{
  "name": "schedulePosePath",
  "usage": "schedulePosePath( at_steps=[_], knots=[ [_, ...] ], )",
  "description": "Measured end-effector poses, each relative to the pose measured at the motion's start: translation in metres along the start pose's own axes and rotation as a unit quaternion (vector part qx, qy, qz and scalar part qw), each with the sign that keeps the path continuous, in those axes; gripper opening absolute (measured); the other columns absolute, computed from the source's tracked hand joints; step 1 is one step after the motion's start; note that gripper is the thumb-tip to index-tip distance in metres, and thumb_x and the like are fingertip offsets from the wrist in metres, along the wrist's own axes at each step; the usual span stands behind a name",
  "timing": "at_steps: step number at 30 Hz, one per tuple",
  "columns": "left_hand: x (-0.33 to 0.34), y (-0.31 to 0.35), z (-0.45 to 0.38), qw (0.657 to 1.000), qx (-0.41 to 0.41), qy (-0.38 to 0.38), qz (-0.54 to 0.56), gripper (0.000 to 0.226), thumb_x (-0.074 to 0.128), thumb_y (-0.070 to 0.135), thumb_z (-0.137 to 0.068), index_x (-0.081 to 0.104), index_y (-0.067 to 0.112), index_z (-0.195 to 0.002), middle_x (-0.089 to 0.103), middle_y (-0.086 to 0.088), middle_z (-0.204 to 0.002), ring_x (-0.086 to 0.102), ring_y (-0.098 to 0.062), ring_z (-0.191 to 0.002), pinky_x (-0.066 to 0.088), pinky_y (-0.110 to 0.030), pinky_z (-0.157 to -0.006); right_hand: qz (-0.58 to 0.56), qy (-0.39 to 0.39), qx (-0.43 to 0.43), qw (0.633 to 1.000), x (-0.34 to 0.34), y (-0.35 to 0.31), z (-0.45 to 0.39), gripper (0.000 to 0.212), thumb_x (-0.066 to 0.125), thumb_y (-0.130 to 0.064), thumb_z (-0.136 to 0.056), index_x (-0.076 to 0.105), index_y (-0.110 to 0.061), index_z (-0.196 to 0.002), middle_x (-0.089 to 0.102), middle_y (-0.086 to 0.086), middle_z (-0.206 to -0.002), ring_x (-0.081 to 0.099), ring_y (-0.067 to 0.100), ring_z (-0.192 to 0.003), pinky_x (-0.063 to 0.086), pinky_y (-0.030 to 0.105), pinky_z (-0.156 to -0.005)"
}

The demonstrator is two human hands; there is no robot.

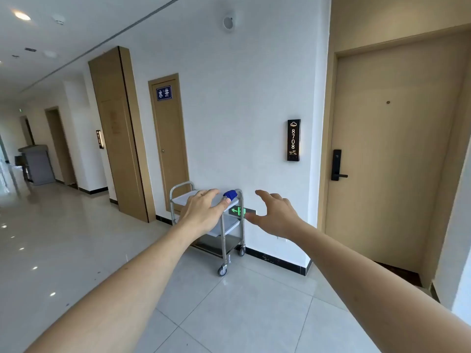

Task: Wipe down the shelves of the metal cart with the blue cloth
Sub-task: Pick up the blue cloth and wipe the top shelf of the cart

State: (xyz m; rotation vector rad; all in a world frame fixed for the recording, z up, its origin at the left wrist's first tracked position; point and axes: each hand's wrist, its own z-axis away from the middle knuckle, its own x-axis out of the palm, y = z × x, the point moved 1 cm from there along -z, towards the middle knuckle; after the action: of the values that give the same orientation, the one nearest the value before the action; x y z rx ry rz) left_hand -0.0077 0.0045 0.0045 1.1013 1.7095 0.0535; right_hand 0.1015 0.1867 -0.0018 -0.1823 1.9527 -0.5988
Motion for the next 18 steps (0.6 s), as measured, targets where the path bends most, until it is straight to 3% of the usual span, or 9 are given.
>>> schedulePosePath(
  at_steps=[18],
  knots=[
    [0.121, 0.015, -0.173, 0.998, -0.046, 0.012, -0.033, 0.061, 0.043, 0.062, -0.09, 0.041, 0.031, -0.143, 0.04, 0.002, -0.15, 0.036, -0.022, -0.137, 0.035, -0.04, -0.102, 0.002, -0.019, -0.022, 1.0, -0.006, 0.132, -0.18, 0.078, 0.062, -0.058, -0.088, 0.027, -0.034, -0.153, 0.042, 0.005, -0.147, 0.034, 0.033, -0.134, 0.037, 0.046, -0.104]
  ],
)
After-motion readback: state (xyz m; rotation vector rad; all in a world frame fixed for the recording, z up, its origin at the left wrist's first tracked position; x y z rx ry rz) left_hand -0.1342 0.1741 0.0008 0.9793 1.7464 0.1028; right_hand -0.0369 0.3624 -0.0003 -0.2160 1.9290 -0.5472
